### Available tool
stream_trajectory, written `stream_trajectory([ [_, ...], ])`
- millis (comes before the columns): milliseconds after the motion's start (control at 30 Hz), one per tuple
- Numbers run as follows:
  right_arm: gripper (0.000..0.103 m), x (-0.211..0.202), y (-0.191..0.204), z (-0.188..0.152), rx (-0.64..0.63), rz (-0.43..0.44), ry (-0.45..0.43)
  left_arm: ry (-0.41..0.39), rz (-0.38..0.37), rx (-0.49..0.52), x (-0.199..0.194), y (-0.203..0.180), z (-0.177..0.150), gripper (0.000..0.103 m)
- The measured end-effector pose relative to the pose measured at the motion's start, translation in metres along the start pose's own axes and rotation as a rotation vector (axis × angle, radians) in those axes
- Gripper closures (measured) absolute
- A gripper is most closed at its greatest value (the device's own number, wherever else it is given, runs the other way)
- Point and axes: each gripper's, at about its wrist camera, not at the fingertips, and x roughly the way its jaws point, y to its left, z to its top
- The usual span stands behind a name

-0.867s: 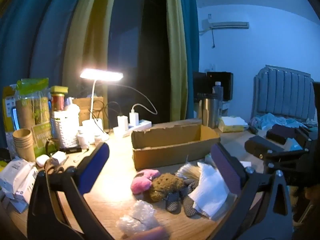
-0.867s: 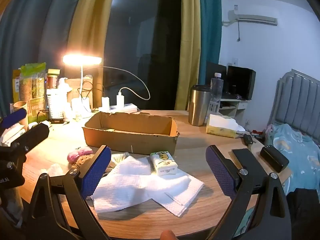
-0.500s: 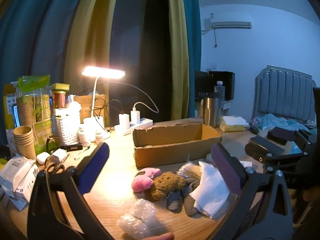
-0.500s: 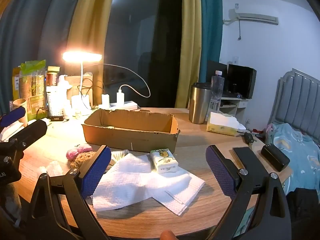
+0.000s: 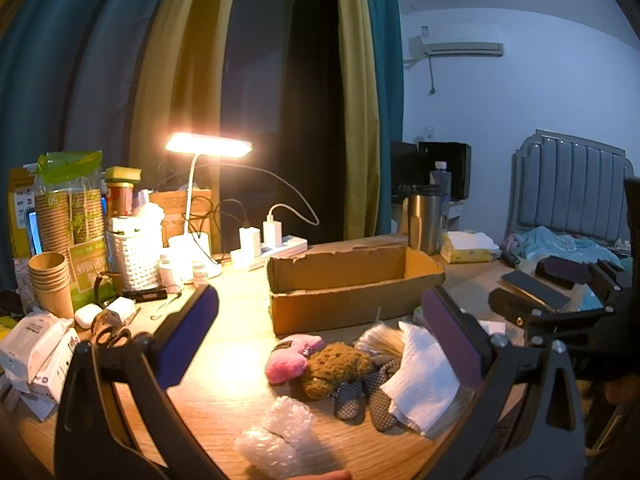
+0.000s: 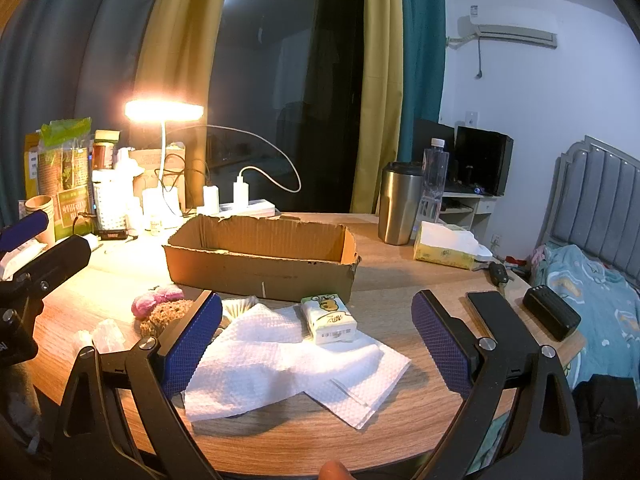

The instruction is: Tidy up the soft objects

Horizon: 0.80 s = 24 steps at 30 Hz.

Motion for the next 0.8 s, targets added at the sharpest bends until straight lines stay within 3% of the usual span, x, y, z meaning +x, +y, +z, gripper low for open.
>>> stream_trajectory([
  [800,0.006,0.0031,0.002,-0.0043,-0.004,-0.003,0.007,0.003,0.002,-0.004,-0.0002,0.001,-0.0018,0.0],
])
